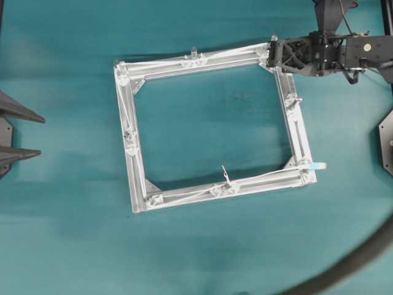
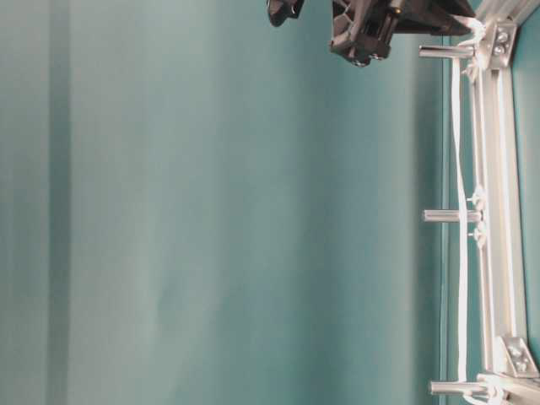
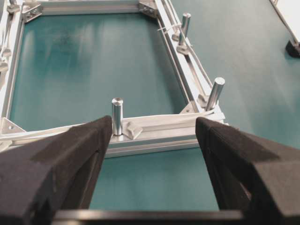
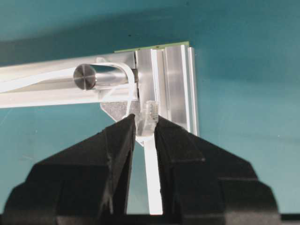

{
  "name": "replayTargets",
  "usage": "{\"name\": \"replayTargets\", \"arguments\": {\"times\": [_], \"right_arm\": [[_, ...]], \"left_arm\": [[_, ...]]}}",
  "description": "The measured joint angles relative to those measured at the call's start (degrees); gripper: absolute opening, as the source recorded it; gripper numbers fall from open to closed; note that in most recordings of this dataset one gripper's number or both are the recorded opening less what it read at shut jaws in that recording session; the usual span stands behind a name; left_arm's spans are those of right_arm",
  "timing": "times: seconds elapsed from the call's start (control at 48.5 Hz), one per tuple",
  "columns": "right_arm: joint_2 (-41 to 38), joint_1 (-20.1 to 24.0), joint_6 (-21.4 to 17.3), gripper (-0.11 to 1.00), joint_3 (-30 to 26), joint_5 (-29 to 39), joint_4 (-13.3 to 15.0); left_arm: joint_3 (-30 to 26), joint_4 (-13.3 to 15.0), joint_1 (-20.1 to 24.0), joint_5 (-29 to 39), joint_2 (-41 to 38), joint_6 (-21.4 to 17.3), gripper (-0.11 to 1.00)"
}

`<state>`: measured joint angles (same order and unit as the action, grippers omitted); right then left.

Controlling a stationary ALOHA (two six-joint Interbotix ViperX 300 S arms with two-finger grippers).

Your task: Move the cable alternately left and right between 8 pins so it hooks onto each one.

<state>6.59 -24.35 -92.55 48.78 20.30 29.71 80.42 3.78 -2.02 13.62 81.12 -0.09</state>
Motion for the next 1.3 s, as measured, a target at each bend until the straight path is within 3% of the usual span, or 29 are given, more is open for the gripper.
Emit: {"name": "replayTargets", "arguments": {"times": [0.082,0.247,0.33,0.556,0.804,1.092,1.298], "right_arm": [[0.0,0.0,0.0,0.2,0.0,-0.2,-0.1],[0.4,1.4,0.2,0.51,1.0,-1.1,-0.4],[1.3,1.2,0.1,0.58,1.5,-1.1,-0.4],[3.9,1.1,1.3,0.58,2.8,-1.4,-0.4],[9.9,1.2,7.1,0.58,4.1,-5.6,-0.4],[15.2,1.2,11.6,0.58,8.3,-16.3,-0.2],[20.6,1.3,13.2,0.58,10.6,-29.9,3.1]], "left_arm": [[0.0,0.0,0.0,0.0,0.0,0.0,0.75],[0.0,0.0,-0.1,0.0,0.0,0.0,0.75],[0.0,0.0,-0.1,0.0,0.0,0.0,0.75],[0.0,0.0,-0.1,0.0,0.0,0.0,0.75],[0.0,0.0,0.0,0.0,0.0,0.0,0.75],[0.0,0.0,-0.1,0.0,0.0,0.0,0.76],[0.0,0.0,-0.1,0.0,0.0,0.0,0.75]]}}
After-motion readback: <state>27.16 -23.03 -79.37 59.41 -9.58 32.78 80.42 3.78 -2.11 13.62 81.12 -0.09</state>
